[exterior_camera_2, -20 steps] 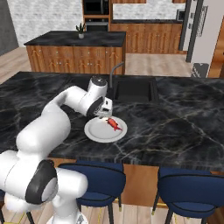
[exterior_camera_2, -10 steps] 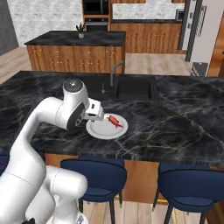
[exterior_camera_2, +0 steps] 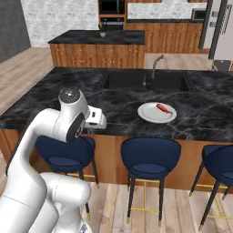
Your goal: Take the cheese, fish, and bell pepper from the fridge and place them on the plate on the dining counter to create an appetizer plate.
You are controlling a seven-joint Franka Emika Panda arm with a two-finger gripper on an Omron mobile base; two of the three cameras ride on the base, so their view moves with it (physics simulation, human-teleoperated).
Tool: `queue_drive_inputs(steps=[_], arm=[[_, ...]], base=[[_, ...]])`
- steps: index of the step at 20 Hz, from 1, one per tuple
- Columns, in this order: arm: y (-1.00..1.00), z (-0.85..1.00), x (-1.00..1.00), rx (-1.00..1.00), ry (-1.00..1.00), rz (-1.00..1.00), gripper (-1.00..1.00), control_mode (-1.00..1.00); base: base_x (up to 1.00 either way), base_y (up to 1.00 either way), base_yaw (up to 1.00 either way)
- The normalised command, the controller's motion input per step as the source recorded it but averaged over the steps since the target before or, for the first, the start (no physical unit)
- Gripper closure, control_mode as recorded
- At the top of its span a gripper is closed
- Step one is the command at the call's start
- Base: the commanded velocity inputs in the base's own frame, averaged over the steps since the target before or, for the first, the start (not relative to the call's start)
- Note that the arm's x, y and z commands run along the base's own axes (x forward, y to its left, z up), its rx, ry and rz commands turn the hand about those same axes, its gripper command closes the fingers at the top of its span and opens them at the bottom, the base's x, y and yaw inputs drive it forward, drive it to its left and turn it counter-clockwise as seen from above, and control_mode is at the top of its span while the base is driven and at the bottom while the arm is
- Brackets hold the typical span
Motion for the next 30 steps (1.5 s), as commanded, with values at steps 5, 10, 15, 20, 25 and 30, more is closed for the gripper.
queue_drive_inputs(steps=[5, 10, 15, 20, 25, 30], arm=[[0.0, 0.0, 0.0, 0.0, 0.0, 0.0, -1.0, 1.0], [0.0, 0.0, 0.0, 0.0, 0.0, 0.0, -1.0, 1.0], [0.0, 0.0, 0.0, 0.0, 0.0, 0.0, -1.0, 1.0], [0.0, 0.0, 0.0, 0.0, 0.0, 0.0, -1.0, 1.0], [0.0, 0.0, 0.0, 0.0, 0.0, 0.0, -1.0, 1.0], [0.0, 0.0, 0.0, 0.0, 0.0, 0.0, -1.0, 1.0]], base=[[-0.39, 1.0, 0.0], [-0.23, 1.0, 0.0], [-0.09, 1.0, 0.0], [-0.02, 1.0, 0.0], [0.58, 1.0, 0.0], [1.0, 1.0, 0.0]])
